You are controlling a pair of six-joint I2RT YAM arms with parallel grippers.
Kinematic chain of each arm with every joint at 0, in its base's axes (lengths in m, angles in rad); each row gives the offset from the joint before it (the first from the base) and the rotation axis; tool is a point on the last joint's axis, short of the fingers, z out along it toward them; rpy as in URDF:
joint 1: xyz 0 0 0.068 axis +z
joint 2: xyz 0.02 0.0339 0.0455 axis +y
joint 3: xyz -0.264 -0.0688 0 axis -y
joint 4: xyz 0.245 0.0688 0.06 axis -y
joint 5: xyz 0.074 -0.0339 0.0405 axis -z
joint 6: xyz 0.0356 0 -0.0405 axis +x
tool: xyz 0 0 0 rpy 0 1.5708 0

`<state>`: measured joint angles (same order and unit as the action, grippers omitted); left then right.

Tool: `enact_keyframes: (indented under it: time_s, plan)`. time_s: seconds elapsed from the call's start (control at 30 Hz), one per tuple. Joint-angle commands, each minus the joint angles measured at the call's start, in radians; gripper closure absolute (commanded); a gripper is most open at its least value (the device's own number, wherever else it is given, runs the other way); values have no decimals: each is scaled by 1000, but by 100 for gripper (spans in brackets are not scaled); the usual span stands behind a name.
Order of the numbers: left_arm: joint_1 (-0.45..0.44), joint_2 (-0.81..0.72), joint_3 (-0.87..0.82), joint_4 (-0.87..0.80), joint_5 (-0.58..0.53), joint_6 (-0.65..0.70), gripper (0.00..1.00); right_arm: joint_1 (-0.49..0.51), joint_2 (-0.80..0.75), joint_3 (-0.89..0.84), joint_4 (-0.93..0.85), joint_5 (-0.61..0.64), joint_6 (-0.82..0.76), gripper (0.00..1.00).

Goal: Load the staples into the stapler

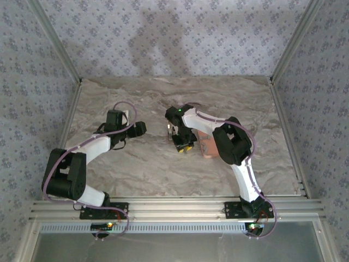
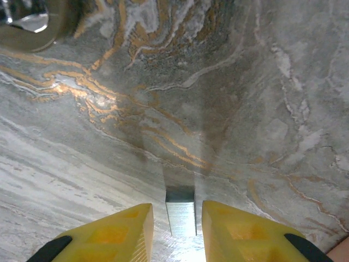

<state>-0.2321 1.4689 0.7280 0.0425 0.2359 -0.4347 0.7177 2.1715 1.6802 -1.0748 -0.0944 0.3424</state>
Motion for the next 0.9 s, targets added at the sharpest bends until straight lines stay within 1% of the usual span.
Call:
enact_keyframes:
  time_s: [0.0,0.3,0.43,0.57,0.7,0.77,0.87]
  plan:
    - [-7,1,-12,34,13,-12,15,-1,20,33,-37,8,-13,71]
    - [-9,6,-12,42,16,-16,15,-8,45,29,-17,1,10,74]
    - [-9,4,-12,39,18,-16,15,-3,53,20,-27,31,15,74]
    - [-9,2,-12,37,20,-18,15,-2,49,-13,11,36,42,81]
    - [-9,-6,-18,45,20,-28,15,-1,-17,-76,121,52,79,83]
    - [-10,-10,-27,63,19,-42,15,-6,-84,-120,206,77,101,83]
    - [-13,-6,-52,111,12,-72,15,-14,-194,-196,384,129,106,83]
